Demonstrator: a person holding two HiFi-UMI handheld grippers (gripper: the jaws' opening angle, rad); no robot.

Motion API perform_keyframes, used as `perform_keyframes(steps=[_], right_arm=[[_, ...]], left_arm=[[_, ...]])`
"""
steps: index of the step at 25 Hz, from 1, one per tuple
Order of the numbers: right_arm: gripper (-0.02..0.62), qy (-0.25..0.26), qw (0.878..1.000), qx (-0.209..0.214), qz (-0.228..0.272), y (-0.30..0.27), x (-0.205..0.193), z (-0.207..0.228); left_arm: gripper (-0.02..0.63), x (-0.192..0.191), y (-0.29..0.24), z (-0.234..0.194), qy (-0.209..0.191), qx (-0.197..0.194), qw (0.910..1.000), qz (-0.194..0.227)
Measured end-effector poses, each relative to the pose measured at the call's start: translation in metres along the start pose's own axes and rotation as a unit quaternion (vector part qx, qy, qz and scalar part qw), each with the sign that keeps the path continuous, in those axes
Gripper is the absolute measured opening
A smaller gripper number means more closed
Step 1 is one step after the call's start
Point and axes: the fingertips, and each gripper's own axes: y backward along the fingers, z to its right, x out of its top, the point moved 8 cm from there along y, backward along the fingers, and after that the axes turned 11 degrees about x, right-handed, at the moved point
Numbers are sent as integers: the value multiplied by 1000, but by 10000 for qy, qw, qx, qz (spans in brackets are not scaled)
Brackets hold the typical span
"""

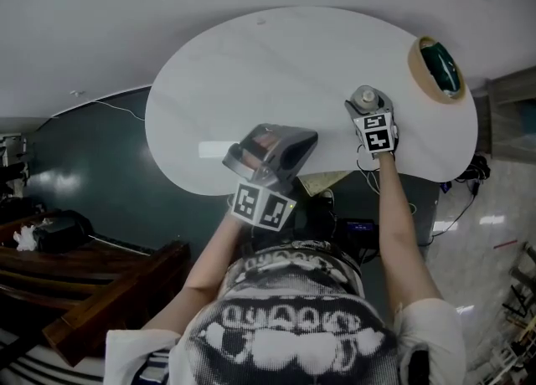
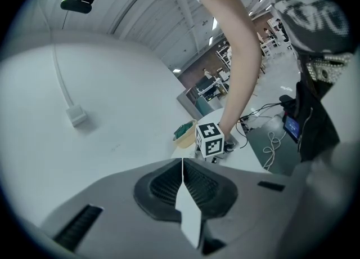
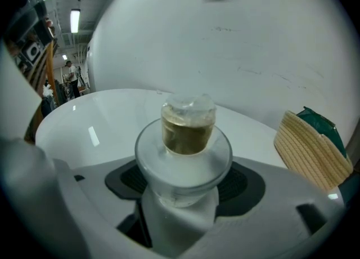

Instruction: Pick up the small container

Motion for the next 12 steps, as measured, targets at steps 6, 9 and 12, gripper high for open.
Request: perform_keyframes(steps=[6, 9, 12], right_arm=[[341, 23, 10000, -60, 46, 3, -3, -9], [341, -13, 9999, -112, 66, 8, -5, -13], [339, -69, 9997, -173, 133, 15, -5, -17]], left_arm=[[6, -2, 4, 0, -53, -26, 10000, -16], [5, -1, 5, 2, -75, -68, 9999, 7], [6, 0, 6, 4, -114, -123, 9999, 40]])
